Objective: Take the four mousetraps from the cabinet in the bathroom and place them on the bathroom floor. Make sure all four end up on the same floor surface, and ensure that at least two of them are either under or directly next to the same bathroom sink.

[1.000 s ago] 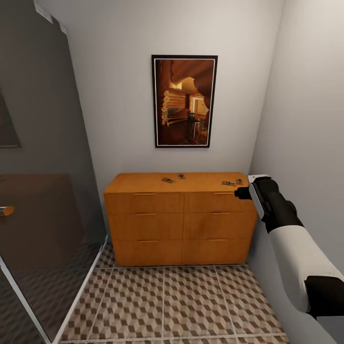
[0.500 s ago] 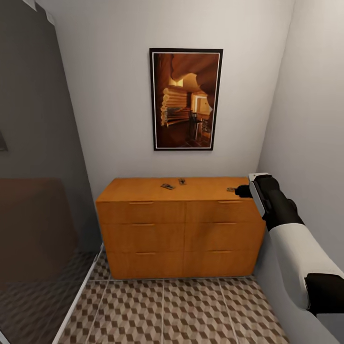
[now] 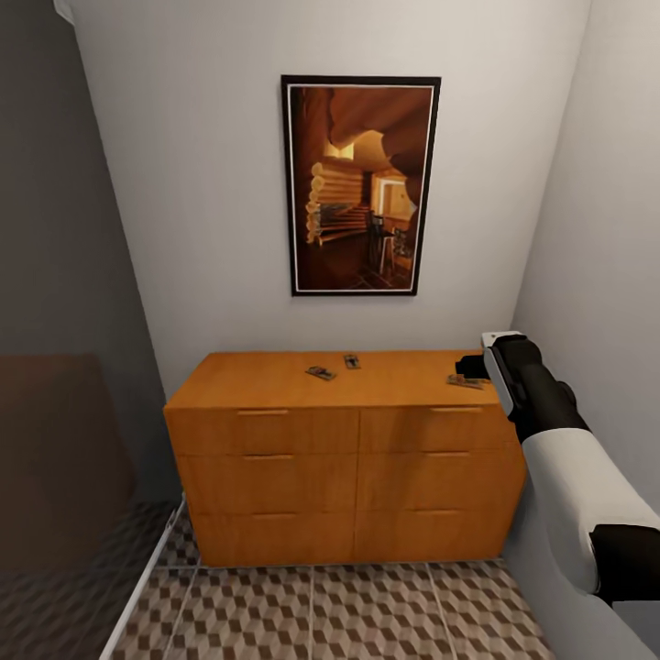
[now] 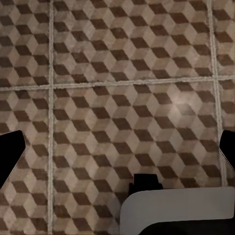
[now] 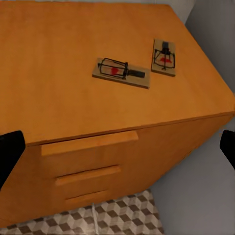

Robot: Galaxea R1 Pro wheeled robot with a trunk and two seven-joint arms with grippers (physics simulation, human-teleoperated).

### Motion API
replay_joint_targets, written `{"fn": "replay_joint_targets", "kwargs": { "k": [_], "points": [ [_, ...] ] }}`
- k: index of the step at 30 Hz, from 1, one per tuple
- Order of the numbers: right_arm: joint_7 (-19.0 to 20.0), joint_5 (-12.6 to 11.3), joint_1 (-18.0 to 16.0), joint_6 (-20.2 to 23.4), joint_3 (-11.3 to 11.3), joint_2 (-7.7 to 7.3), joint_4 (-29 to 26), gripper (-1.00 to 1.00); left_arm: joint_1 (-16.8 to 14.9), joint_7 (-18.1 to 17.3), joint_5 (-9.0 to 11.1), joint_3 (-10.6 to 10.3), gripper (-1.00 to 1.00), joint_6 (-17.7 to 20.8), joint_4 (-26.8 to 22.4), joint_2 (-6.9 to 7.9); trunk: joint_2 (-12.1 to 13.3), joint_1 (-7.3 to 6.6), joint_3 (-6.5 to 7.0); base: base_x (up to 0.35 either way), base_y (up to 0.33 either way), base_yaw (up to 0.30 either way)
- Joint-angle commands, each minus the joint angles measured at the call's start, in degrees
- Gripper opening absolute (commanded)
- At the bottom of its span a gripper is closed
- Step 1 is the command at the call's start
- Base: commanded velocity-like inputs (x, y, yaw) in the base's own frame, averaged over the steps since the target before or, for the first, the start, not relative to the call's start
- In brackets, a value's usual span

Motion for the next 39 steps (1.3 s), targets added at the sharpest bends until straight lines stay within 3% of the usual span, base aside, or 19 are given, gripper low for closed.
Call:
{"fn": "replay_joint_targets", "kwargs": {
  "k": [1, 9, 19, 33, 39],
  "points": [
    [0.1, 0.1, 0.0, 0.2, 0.0, -0.19, -0.1, 1.0, 0.0, 0.0, 0.0, 0.0, 1.0, -0.1, -0.1, 0.0, 0.0, 0.03, -0.05, 0.331, 0.0, 0.0],
    [3.1, -0.1, 0.0, 0.2, -0.6, -2.45, -0.1, 1.0, 0.0, 0.0, -0.1, 0.0, 1.0, -0.1, -0.1, 0.02, 0.0, 0.03, -0.05, 0.203, 0.0, 0.0],
    [6.1, 0.0, 0.0, 0.2, -3.7, -5.53, -0.1, 1.0, 0.0, 0.0, -0.1, 0.0, 1.0, -0.1, -0.1, 0.03, 0.0, 0.03, -0.05, 0.026, 0.0, 0.0],
    [6.7, -0.1, 0.0, 0.2, -4.4, -8.01, -0.1, 1.0, 0.0, 0.0, 0.0, 0.0, 1.0, -0.1, -0.1, 0.01, 0.0, 0.03, -0.05, 0.002, 0.0, 0.0],
    [6.7, -0.1, 0.0, 0.2, -4.3, -8.32, -0.1, 1.0, 0.0, 0.0, 0.0, 0.0, 1.0, -0.1, -0.1, 0.02, 0.0, 0.03, -0.05, 0.0, 0.0, 0.0]
  ]
}}
